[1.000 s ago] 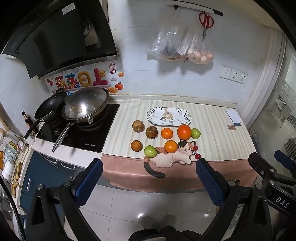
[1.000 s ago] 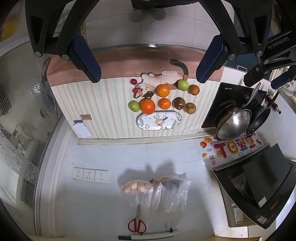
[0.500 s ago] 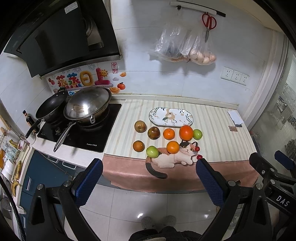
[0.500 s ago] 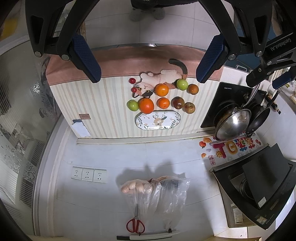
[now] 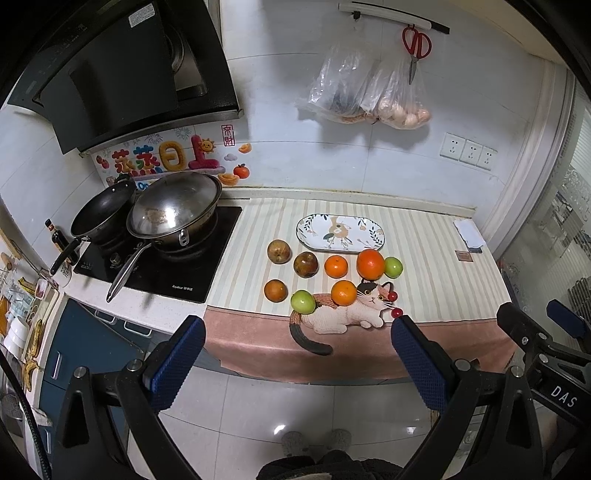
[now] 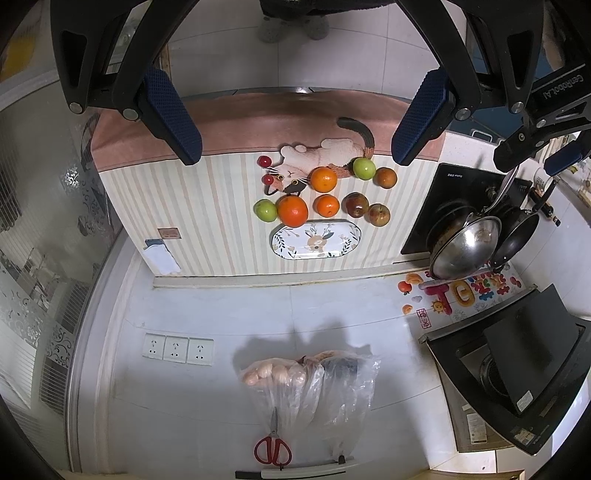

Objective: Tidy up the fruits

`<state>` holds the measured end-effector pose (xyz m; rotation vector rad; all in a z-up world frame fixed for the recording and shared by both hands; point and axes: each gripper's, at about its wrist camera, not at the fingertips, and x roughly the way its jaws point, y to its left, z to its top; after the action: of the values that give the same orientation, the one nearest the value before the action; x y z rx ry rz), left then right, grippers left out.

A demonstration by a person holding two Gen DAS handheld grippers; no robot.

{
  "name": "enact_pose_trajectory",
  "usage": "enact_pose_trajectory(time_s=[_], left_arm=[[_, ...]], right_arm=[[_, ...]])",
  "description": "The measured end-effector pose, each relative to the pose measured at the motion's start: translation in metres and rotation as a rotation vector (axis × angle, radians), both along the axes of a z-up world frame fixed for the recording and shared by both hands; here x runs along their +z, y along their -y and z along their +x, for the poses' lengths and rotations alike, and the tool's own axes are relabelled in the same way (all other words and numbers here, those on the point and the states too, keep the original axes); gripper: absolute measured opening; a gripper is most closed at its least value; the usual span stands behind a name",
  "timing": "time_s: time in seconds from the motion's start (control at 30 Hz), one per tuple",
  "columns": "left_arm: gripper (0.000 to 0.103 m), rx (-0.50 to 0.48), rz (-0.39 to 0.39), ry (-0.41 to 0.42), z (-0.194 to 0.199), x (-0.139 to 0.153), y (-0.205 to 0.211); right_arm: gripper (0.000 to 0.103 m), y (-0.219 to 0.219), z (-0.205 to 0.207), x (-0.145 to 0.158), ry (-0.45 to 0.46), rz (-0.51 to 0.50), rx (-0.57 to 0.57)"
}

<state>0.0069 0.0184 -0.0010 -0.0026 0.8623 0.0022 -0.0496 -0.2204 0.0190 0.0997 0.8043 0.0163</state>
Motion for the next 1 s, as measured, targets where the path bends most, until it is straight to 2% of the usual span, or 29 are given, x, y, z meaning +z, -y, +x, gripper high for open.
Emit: enact_pose_trajectory(time_s=[1.0], left_arm=[[0.103, 0.002, 0.0, 0.003, -0.0011, 0.0013, 0.0028]], right_arm=[[0.103, -0.0032, 0.0033, 0.0033, 0.005, 0.002, 0.003]])
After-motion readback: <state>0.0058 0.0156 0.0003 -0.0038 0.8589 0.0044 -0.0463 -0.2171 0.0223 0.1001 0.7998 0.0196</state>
